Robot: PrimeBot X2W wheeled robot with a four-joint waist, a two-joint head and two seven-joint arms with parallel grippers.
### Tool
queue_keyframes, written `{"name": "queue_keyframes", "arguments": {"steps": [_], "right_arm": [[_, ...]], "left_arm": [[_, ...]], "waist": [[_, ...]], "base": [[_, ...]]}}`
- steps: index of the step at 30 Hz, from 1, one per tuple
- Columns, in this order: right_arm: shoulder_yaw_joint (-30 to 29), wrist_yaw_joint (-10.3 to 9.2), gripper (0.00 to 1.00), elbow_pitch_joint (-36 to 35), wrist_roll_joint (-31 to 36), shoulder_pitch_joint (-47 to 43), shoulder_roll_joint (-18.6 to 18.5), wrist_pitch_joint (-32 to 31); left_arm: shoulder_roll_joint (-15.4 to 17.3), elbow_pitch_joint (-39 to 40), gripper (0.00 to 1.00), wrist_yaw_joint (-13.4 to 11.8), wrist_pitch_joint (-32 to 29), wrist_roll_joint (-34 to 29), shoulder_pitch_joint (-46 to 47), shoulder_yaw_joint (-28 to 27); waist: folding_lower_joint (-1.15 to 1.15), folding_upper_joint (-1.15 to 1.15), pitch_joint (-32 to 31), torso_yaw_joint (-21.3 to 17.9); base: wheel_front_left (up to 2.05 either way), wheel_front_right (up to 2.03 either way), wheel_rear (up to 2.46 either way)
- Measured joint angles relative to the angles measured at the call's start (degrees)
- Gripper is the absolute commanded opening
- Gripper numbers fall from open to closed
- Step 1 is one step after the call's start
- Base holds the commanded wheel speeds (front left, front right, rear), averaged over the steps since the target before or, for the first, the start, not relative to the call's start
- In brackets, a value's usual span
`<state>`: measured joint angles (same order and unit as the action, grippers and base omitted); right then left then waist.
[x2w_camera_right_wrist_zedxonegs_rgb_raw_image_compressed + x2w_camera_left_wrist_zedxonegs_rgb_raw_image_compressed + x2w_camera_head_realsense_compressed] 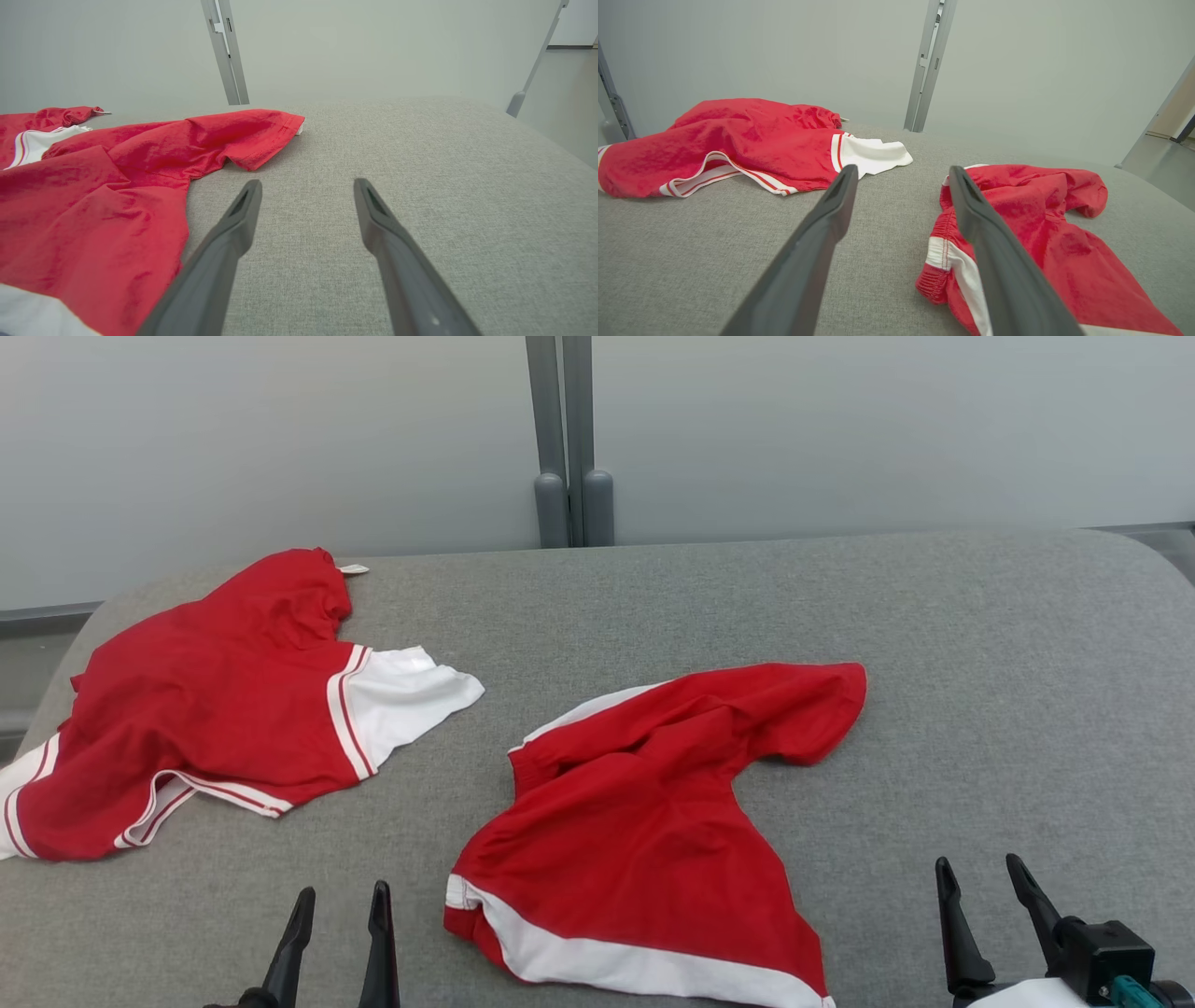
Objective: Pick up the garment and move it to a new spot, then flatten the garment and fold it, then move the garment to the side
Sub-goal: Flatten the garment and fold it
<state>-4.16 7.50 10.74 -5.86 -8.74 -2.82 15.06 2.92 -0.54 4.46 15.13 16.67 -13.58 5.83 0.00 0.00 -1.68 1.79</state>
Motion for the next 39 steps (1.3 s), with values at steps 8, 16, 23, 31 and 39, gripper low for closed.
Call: {"name": "queue_keyframes", "arguments": {"steps": [8,16,23,31,39], "right_arm": [[0.81,0.0,1.0,-0.3,0.99,0.31,0.0,0.0],[1.53,0.0,1.0,-0.46,1.69,0.81,-0.03,0.0],[12.56,0.04,1.0,3.34,-0.89,1.74,-1.99,0.0],[21.89,0.03,1.0,15.41,-6.77,6.25,-5.52,-5.68],[26.14,0.04,0.75,21.21,-8.65,10.37,-5.57,-11.2]], "left_arm": [[-0.02,-3.93,1.0,-0.11,0.0,-2.68,-0.4,-0.85],[-0.03,-4.33,1.0,-0.19,0.0,-3.13,-0.38,-1.97],[-0.03,-5.09,1.0,-0.15,0.0,-3.12,-0.36,-2.05],[-0.04,-6.33,1.0,-0.53,0.0,-2.4,-0.41,-0.64],[-0.05,-6.46,1.0,-1.04,0.0,-1.79,-0.32,0.01]], "waist": [[0.0,0.0,-0.18,-0.24],[0.0,0.0,-0.17,0.2],[0.0,0.0,-0.09,1.18],[0.0,0.0,-0.1,2.46],[0.0,0.0,0.79,3.69]], "base": [[0.0,0.0,0.0],[0.0,0.0,0.0],[0.0,0.0,0.0],[0.0,0.0,0.0],[0.0,0.0,0.0]]}}
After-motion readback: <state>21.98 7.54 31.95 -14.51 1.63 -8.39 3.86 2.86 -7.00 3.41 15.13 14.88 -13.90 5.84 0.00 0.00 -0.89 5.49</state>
